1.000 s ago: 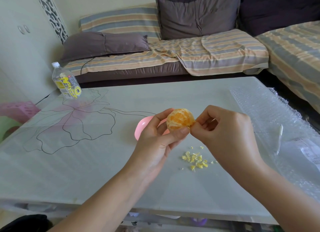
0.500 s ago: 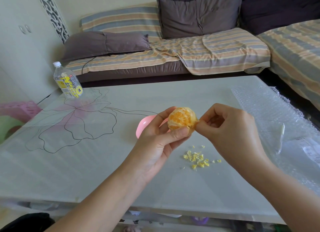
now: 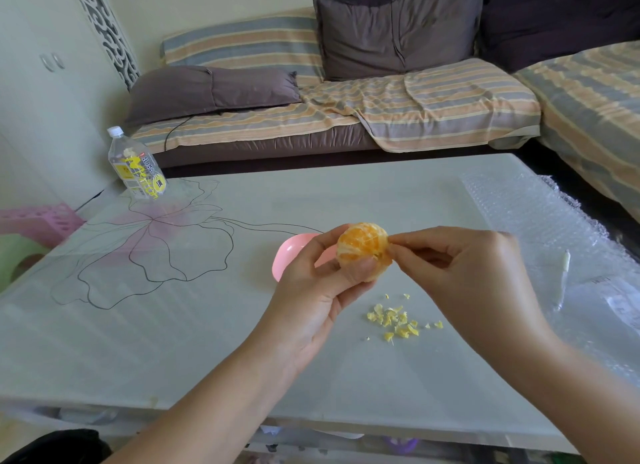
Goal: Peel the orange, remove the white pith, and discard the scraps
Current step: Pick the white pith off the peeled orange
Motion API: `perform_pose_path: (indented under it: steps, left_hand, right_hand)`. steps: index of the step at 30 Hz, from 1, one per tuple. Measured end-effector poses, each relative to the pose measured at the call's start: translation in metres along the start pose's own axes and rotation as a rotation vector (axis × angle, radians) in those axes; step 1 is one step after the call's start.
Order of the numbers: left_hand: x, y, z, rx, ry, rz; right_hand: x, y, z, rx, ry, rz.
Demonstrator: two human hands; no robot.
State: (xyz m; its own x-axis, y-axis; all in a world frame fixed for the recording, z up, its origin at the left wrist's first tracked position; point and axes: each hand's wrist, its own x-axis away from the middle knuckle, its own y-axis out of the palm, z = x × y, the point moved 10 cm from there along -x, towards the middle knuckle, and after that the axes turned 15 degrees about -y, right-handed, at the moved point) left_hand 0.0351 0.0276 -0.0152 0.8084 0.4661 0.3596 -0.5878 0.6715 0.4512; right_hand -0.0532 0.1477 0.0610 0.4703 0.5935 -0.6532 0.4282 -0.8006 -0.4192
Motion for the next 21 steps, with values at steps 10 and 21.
perform_pose_path:
  steps: [10, 21]
  left_hand:
    - [0.002, 0.001, -0.004, -0.093, 0.032, 0.07]
    - [0.001, 0.006, 0.001, -0.111, 0.002, -0.007]
  right_hand:
    - [-0.003, 0.003, -0.014, 0.419, -0.147, -0.032]
    - [-0.005, 0.004, -0.004, 0.268, -0.009, -0.041]
